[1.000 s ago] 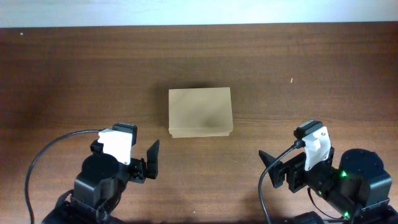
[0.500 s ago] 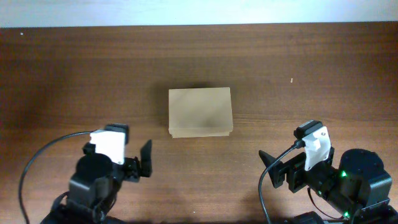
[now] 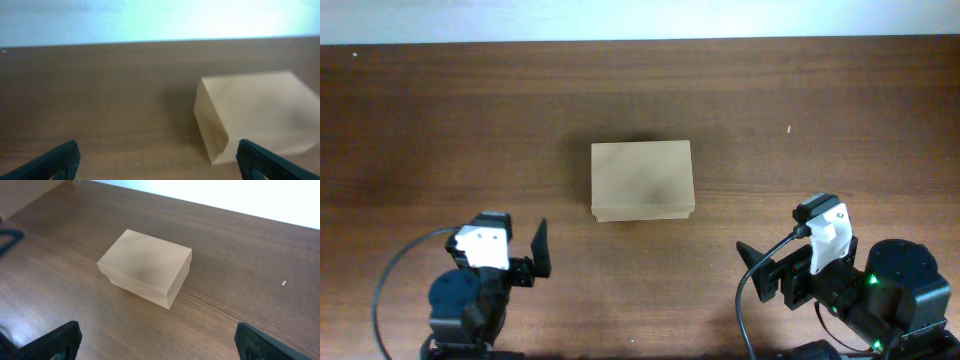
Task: Pack container
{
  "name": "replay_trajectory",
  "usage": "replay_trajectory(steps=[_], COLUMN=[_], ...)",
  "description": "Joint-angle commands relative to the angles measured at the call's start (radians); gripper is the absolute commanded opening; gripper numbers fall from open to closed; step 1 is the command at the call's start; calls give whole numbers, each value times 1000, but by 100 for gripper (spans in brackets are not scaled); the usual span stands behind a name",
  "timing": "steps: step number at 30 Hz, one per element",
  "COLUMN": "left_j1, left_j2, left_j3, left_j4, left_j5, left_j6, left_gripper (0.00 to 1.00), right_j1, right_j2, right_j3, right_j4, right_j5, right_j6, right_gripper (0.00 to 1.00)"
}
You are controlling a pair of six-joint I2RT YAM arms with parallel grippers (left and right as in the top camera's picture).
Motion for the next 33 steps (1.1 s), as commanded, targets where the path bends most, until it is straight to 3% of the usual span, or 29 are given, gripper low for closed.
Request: replay_trajectory(steps=[1,19,33], left_j1=[6,6,4], left_j2=[-59,-327,-332], left_j3=[-69,-303,-310], left_j4=[11,12,3], left_j5=[37,45,44], left_j6=[41,17,18], left_gripper=[100,100,100], right_j1=[3,3,3], right_j2=[-3,-3,-3], right_j3=[13,13,13], right_j4=[2,2,2], right_j5=[15,15,15], right_j6=[5,5,5], right_gripper=[99,99,99])
